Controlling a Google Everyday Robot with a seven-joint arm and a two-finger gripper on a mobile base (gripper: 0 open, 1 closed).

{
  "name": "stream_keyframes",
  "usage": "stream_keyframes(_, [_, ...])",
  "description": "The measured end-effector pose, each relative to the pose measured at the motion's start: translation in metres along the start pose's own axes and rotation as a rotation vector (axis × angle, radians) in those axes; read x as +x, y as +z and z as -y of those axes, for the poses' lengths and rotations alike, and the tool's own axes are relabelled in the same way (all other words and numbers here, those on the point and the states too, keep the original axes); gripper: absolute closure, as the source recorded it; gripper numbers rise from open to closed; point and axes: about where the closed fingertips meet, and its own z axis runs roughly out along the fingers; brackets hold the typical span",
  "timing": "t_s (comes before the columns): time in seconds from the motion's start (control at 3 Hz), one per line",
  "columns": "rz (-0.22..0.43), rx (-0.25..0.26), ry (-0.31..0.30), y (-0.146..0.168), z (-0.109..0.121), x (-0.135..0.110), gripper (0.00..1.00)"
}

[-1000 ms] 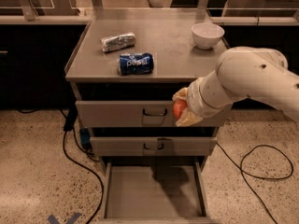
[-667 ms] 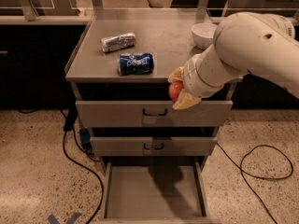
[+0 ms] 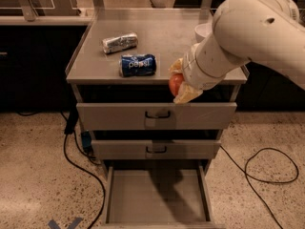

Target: Pick apple from bottom drawer and place on counter

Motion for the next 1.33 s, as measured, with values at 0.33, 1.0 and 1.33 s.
stream_keyframes(0.33, [-0.014, 0.034, -0.06, -0.027, 0.03, -0.009, 1.0])
stream_keyframes(1.0, [0.024, 0.08, -0.139, -0.02, 0.089, -0.002, 1.0])
stream_keyframes(1.33, [0.049, 0.103, -0.158, 0.01, 0.12, 0.014, 1.0])
